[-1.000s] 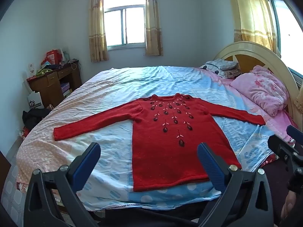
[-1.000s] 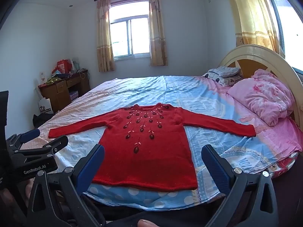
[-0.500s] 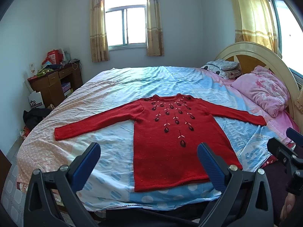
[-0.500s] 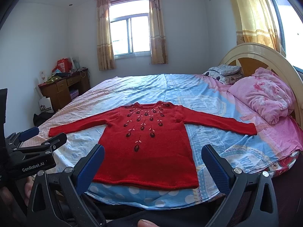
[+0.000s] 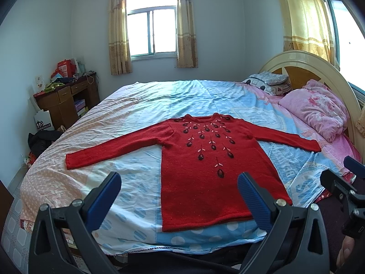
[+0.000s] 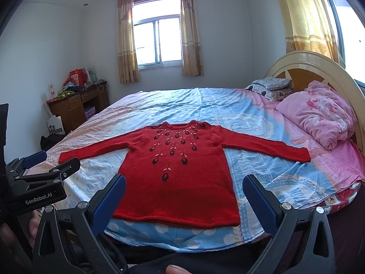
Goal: Fold small clothes
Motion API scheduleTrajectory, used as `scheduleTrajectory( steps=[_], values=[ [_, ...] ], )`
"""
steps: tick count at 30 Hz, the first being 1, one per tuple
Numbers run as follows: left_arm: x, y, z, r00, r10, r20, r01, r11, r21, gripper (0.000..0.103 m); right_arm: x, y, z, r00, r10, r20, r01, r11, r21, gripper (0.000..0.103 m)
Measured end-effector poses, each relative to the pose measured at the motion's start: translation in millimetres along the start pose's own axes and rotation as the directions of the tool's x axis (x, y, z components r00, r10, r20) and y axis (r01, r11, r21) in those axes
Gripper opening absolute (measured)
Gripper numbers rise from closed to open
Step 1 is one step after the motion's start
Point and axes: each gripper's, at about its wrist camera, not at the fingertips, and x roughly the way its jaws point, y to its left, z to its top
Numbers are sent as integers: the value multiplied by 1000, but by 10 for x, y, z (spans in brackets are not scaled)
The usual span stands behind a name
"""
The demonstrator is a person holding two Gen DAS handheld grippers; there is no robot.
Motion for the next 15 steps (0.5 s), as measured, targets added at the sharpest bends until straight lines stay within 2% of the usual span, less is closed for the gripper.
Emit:
scheduleTrajectory(
  steps=[15],
  values=[
    [-3,15,0,1000,3,-1,-3,1000,1,103,41,4,-28,1000,9,-22,-10,1000,-6,102]
  ],
)
